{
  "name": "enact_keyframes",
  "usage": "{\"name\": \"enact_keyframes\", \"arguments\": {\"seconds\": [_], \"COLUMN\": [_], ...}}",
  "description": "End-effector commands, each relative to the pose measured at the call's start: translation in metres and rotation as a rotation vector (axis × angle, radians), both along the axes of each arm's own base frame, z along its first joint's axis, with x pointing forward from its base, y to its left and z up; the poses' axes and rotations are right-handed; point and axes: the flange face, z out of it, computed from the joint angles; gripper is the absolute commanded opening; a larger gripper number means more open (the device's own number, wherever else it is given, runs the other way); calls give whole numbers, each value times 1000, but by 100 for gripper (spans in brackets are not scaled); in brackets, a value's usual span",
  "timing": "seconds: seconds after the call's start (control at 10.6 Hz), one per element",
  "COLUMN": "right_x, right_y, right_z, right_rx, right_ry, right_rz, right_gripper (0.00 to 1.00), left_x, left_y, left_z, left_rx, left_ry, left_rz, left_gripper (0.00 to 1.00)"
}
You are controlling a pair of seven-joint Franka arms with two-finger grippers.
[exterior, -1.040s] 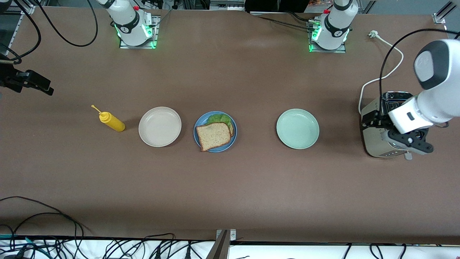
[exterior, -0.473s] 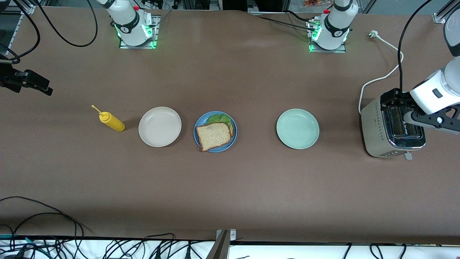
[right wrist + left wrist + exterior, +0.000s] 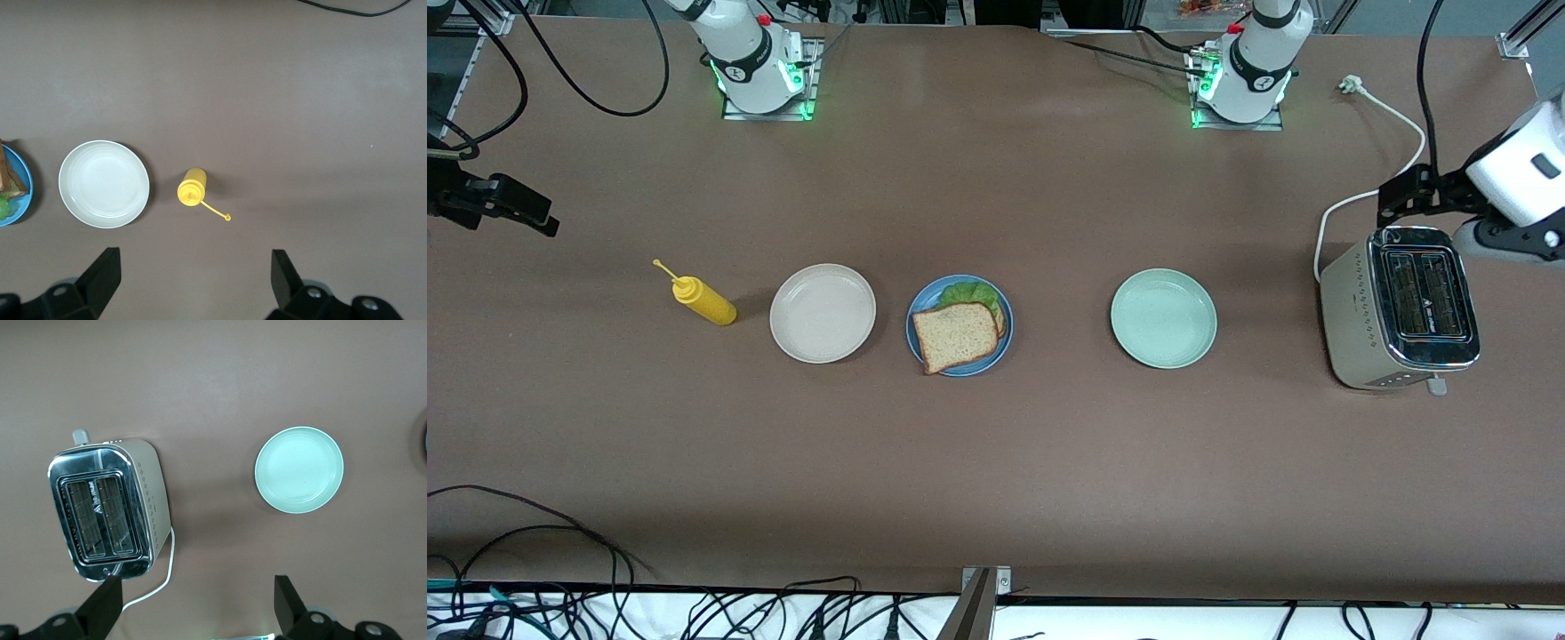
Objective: Make sandwich in blue plate with both arms
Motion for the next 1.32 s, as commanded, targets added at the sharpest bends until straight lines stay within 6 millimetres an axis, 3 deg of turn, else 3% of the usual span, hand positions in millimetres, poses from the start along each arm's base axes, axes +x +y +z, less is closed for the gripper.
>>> {"name": "enact_keyframes", "arguments": {"seconds": [0.0,0.19,0.66,1.23], "right_x": [-11,-14,-10,-7], "right_y": [2,11,9,3], "right_z": [9,11,11,16], "right_rx": [-1,-6,-16,-19], "right_ry": [56,68,44,12], "right_rz": [11,19,22,13], "right_gripper": [100,100,100,100], "left_x": [-12,-26,-33,-33], "left_y": [-6,-11,-6,-16], "left_z": [27,41,20,18], "left_rx": [22,22,15,31], "left_ry": [-5,-30,-68,-56], "left_rz": [67,90,100,77], "left_gripper": [100,100,100,100]}}
